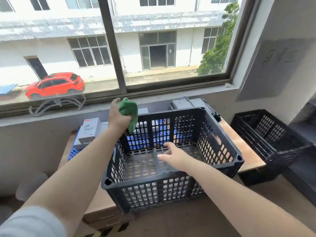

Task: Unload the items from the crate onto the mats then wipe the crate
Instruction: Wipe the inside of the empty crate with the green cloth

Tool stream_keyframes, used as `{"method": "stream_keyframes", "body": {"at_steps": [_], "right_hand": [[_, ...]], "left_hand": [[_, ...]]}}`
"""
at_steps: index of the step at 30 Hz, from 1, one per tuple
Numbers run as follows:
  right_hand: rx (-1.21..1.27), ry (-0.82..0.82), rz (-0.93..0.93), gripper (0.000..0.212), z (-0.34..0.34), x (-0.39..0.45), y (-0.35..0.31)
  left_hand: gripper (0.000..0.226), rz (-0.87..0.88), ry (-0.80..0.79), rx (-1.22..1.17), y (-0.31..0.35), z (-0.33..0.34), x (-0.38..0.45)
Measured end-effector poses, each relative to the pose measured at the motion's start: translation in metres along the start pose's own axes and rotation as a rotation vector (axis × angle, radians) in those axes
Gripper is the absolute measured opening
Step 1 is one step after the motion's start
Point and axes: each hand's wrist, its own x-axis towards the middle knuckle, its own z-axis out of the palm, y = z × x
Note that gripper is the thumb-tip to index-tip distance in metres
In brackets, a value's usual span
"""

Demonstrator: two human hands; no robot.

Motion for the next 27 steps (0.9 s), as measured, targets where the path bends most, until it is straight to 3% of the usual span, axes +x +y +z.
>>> {"method": "stream_keyframes", "body": {"at_steps": [4,7,10,16,19,22,24,27], "right_hand": [[0.522,0.051,-0.039,0.072,-0.050,0.007,-0.014],[0.867,0.068,-0.115,0.052,-0.078,0.003,-0.005],[1.122,0.173,-0.198,0.031,-0.112,-0.009,0.020],[1.110,0.450,-0.156,0.033,-0.233,-0.057,0.081],[1.025,0.465,-0.184,0.032,-0.287,-0.074,0.109],[0.914,0.597,-0.186,0.024,-0.313,-0.082,0.132],[0.840,0.667,-0.163,0.013,-0.324,-0.083,0.151],[0.799,0.723,-0.125,0.014,-0.345,-0.085,0.180]], "left_hand": [[0.063,-0.246,-0.297,-0.370,0.049,0.040,-0.032],[0.038,-0.374,-0.563,-0.632,0.084,0.077,-0.062],[0.025,-0.359,-0.679,-0.693,0.112,0.117,-0.084],[0.038,-0.297,-0.745,-0.559,0.147,0.199,-0.100],[0.025,-0.202,-0.675,-0.434,0.164,0.239,-0.116],[0.028,-0.061,-0.628,-0.352,0.175,0.270,-0.122],[0.029,-0.075,-0.661,-0.376,0.182,0.287,-0.122],[0.028,-0.104,-0.774,-0.434,0.192,0.319,-0.114]]}}
